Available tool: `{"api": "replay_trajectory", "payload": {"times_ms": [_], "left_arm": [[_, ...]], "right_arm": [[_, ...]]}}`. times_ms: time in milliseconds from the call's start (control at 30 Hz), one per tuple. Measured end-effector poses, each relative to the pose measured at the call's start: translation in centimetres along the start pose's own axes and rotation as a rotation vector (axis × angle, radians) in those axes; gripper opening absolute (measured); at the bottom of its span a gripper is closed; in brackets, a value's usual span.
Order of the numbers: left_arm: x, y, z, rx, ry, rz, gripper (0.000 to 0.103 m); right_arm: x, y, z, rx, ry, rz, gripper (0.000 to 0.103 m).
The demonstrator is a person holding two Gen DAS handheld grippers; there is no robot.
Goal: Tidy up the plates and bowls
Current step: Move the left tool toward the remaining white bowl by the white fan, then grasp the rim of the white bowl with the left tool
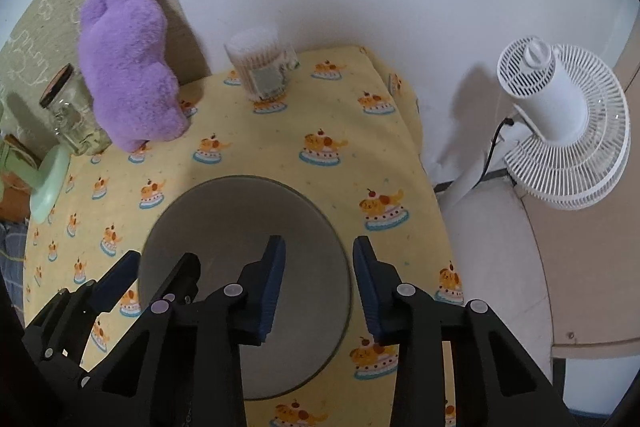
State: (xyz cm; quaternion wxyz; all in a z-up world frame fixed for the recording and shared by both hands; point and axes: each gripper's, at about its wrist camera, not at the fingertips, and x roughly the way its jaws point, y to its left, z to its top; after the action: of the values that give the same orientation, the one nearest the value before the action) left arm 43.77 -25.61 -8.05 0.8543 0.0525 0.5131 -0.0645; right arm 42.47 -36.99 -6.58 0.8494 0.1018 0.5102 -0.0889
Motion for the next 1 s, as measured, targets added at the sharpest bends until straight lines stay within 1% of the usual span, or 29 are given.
{"api": "replay_trajectory", "payload": {"times_ms": [67,100,133,200,267,333,433,533,767,1000], "left_arm": [[0.6,-0.1,0.0,-0.003,0.017,0.000,0.040],[0.8,-0.1,0.0,-0.004,0.025,0.003,0.036],[1.2,-0.1,0.0,-0.005,0.038,0.001,0.035],[1.5,-0.2,-0.1,-0.004,0.052,-0.006,0.029],[1.7,-0.3,-0.1,-0.007,0.059,-0.023,0.028],[1.7,-0.4,-0.1,0.000,0.057,-0.024,0.028],[1.8,-0.3,-0.1,0.000,0.076,-0.028,0.028],[1.6,-0.2,-0.2,-0.009,0.083,-0.019,0.028],[0.1,0.5,-0.7,0.000,0.079,0.000,0.028],[-2.1,1.9,-2.1,-0.011,0.073,0.008,0.028]], "right_arm": [[0.4,-0.2,0.0,0.005,0.010,0.002,0.034],[0.6,-0.2,-0.1,0.006,0.014,0.005,0.032],[0.7,-0.2,-0.1,0.005,0.019,0.008,0.027],[1.1,-0.4,-0.2,0.012,0.026,0.004,0.021],[1.1,-0.6,-0.4,0.022,0.022,0.013,0.020],[1.1,-0.6,-0.4,0.026,0.025,0.013,0.020],[1.1,-0.5,-0.3,0.025,0.032,0.009,0.020],[1.0,-0.4,-0.4,0.027,0.048,0.022,0.020],[-0.2,0.1,-0.9,0.032,0.061,0.039,0.020],[-2.1,1.4,-2.4,0.022,0.070,0.048,0.020]]}}
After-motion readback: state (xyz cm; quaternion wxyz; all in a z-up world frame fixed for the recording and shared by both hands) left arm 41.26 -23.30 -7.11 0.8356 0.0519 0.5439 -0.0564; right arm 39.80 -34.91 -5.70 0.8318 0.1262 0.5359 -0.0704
